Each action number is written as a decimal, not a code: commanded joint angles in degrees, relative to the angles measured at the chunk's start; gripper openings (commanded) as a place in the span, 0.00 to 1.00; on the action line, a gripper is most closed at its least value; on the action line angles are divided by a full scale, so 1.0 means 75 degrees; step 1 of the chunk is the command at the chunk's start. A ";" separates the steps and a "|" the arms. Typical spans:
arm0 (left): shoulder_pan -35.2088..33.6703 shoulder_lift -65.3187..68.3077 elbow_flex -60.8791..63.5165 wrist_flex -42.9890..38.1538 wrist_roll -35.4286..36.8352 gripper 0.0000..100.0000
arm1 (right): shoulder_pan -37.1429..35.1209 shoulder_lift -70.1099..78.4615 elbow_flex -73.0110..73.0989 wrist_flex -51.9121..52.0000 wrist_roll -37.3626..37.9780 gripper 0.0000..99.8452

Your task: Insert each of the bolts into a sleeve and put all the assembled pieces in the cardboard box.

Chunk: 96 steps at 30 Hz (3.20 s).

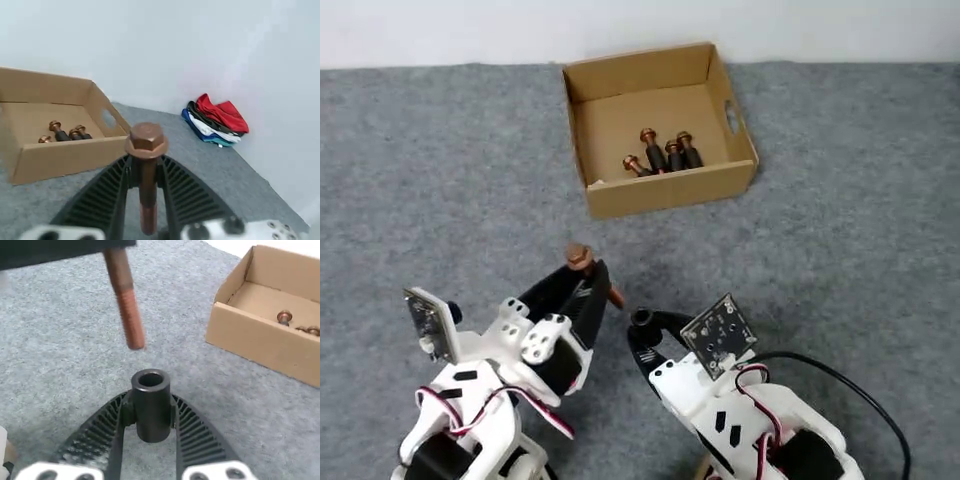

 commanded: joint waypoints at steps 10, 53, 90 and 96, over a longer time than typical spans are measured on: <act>0.0551 -0.0082 0.0100 -0.0281 0.0023 0.00 | -0.0053 -0.0018 -0.0035 -0.0205 0.0563 0.01; 0.1418 -0.0070 0.0287 0.1676 -0.2051 0.23 | -0.0053 -0.0018 0.0129 -0.0463 0.0633 0.01; -0.3563 -0.0082 0.3323 0.2204 -0.4196 0.00 | 0.3136 0.5925 -0.4630 -0.0803 -0.2602 0.01; -0.3563 -0.0082 0.3311 0.2204 -0.4232 0.01 | 0.3136 0.7836 -0.5603 -0.2174 -0.2075 0.01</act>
